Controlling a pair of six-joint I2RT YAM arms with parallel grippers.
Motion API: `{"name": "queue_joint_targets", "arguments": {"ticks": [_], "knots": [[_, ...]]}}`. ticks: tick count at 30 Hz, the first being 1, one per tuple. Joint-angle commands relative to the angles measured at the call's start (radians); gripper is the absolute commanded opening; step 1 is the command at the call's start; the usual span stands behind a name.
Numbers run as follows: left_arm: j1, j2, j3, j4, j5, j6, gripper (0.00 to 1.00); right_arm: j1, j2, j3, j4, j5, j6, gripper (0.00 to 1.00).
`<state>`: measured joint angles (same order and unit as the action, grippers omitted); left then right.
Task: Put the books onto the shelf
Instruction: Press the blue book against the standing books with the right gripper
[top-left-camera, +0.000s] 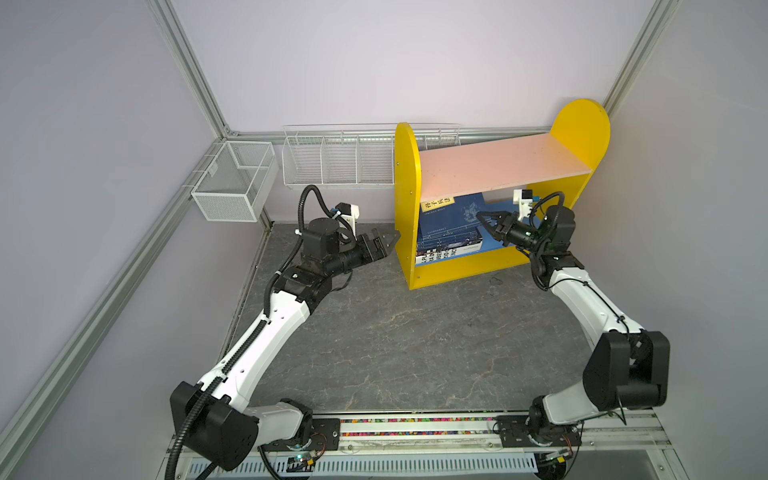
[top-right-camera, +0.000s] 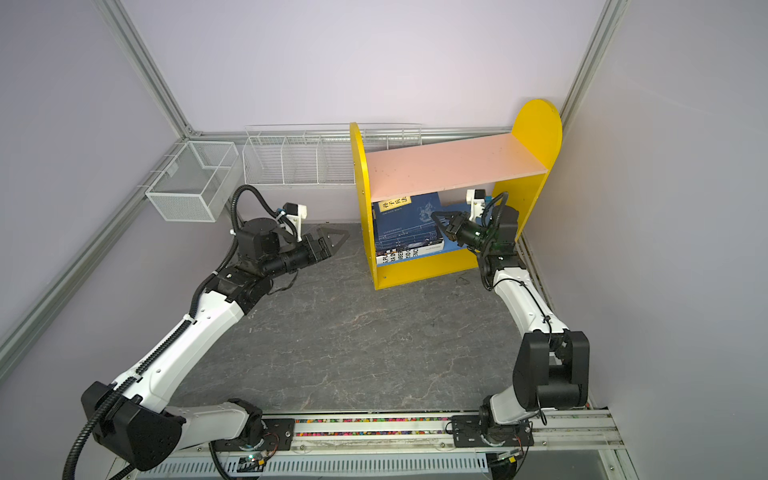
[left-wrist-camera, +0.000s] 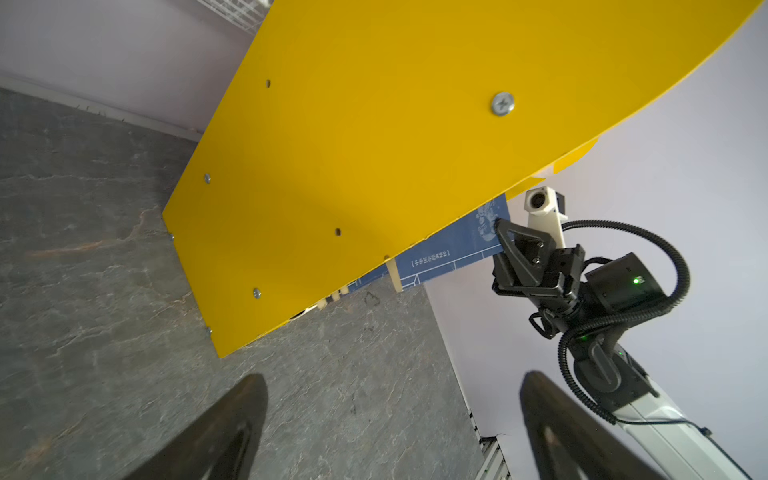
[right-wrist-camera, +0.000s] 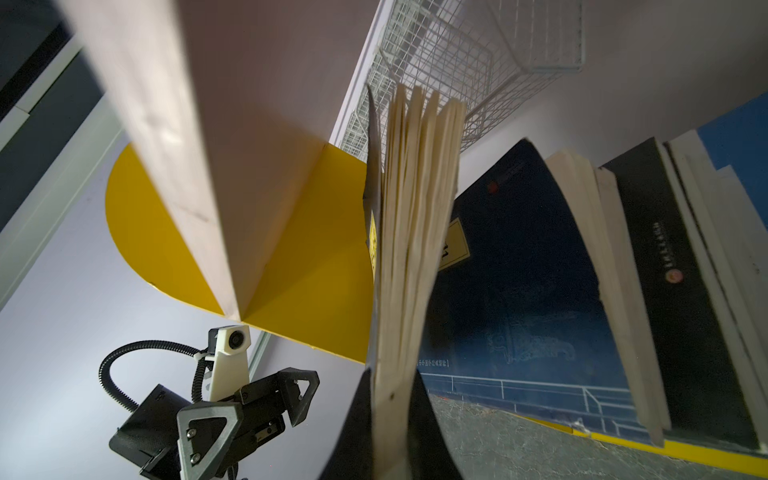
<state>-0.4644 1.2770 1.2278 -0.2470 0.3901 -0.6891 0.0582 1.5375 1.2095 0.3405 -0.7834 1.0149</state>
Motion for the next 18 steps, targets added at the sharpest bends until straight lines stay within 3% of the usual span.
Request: {"name": "queue_joint_targets", "arguments": {"ticks": [1, 18], "knots": [[0.004, -0.038, -0.021, -0.033, -0.041, 0.033, 0.96, 0.005, 0.036, 0.039, 0.052, -0.008, -0.014, 0.06], [0.004, -0.046, -0.068, -0.024, -0.060, 0.039, 0.96, 0.036, 0.158, 0.106, 0.008, -0.061, -0.030, 0.06]]}}
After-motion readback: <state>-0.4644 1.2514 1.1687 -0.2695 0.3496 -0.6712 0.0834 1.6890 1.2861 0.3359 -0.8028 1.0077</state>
